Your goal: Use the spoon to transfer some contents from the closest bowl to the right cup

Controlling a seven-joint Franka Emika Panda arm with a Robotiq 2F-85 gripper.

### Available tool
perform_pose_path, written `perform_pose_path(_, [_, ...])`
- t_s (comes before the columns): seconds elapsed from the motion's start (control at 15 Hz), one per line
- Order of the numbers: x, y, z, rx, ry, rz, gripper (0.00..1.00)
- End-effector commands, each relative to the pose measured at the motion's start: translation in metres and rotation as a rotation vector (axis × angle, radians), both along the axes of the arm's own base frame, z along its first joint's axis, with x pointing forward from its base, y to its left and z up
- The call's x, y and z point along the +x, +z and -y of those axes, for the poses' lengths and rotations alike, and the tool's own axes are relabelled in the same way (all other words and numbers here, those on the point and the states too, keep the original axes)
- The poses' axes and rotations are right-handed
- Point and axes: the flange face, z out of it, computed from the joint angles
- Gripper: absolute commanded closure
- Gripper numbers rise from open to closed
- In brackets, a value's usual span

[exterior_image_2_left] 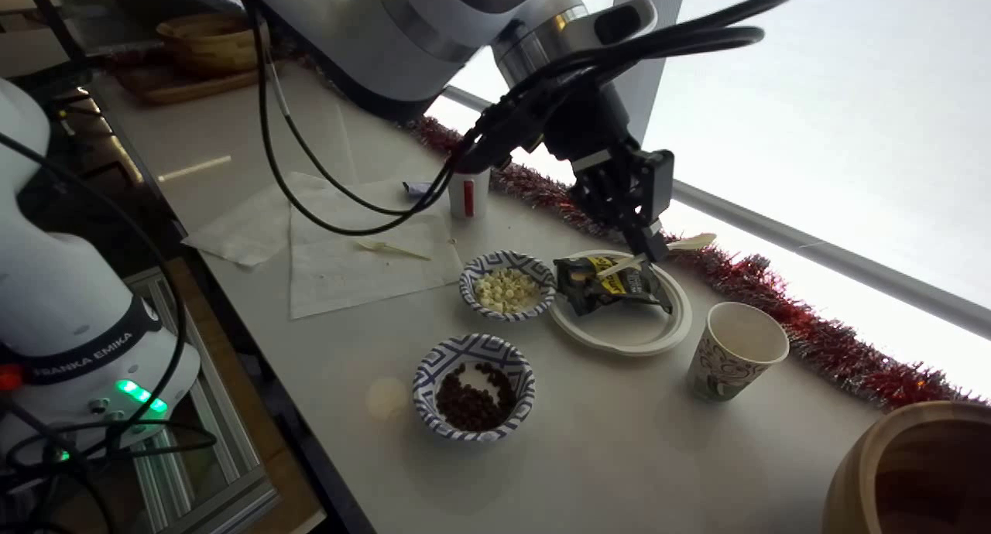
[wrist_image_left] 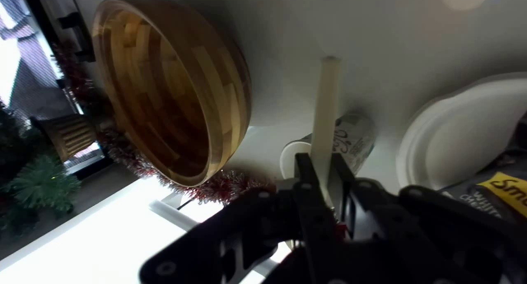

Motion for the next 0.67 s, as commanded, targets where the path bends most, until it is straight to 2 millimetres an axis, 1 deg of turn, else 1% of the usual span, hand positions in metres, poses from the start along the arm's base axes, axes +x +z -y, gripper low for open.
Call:
perform_pose_path(0.0, [-0.045, 0.014, -0.034, 0.187, 0.051, -0.005, 0.97])
perform_pose_path(0.2, [-0.067, 0.02, -0.064, 0.342, 0.1, -0.024, 0.97])
perform_pose_path(0.4, [-0.08, 0.038, -0.096, 0.509, 0.177, -0.056, 0.97])
perform_pose_path(0.6, [-0.091, 0.055, -0.132, 0.646, 0.274, -0.096, 0.97])
